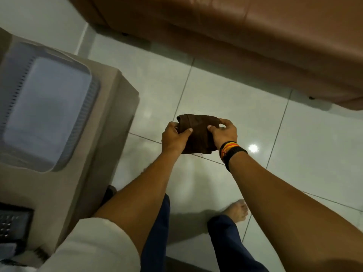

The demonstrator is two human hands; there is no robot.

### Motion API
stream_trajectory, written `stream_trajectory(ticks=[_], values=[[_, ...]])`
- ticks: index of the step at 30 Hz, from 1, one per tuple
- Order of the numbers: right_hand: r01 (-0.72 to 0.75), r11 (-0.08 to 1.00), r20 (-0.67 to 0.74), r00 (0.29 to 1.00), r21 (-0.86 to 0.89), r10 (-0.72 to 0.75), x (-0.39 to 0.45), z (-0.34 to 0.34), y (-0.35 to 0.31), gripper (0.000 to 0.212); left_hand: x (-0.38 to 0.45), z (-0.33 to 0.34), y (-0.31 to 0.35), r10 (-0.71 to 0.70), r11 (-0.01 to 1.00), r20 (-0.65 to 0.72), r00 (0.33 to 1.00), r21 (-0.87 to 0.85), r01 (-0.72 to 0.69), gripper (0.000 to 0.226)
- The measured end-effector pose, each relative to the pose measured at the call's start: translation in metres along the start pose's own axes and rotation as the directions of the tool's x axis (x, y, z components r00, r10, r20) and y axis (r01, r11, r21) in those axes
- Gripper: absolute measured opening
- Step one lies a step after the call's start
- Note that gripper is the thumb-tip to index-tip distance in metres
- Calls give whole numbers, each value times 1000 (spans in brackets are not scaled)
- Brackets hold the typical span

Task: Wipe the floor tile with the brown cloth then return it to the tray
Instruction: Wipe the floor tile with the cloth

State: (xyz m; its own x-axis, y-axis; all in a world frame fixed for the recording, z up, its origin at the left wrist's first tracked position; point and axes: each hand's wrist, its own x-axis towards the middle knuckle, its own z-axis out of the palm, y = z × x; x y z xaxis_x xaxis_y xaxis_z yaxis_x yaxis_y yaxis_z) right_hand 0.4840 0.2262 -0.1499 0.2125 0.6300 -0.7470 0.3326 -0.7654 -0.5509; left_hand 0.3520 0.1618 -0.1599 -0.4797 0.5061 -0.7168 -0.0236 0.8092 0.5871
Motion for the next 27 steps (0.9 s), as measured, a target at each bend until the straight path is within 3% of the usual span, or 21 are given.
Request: stream_trajectory(ticks=[8,11,13,14,16,19,21,24,27], values=[[20,969,15,1000,-247,-17,130,16,110,44,87,83,-112,-120,981,162,979,170,92,49],[82,946,-18,996,-313,-92,183,32,148,45,126,92,-154,-74,959,281,957,282,-8,48],[146,913,-67,981,-380,-184,215,45,172,54,159,90,-176,65,904,265,962,393,-169,48],[177,888,-78,970,-425,-231,226,55,185,61,179,88,-186,147,846,244,958,471,-250,59],[224,809,-51,953,-543,-299,235,80,212,74,217,83,-195,246,679,230,942,653,-337,105],[239,634,36,948,-736,-316,241,120,249,91,269,84,-194,185,513,254,949,799,-314,167],[215,517,-10,918,-829,-397,256,134,253,93,291,90,-190,112,468,268,957,835,-289,183],[264,419,-38,808,-869,-588,302,152,220,89,304,97,-187,75,450,265,961,851,-270,192],[454,212,179,676,-865,-715,330,180,183,85,306,97,-183,51,465,299,953,837,-288,192]])
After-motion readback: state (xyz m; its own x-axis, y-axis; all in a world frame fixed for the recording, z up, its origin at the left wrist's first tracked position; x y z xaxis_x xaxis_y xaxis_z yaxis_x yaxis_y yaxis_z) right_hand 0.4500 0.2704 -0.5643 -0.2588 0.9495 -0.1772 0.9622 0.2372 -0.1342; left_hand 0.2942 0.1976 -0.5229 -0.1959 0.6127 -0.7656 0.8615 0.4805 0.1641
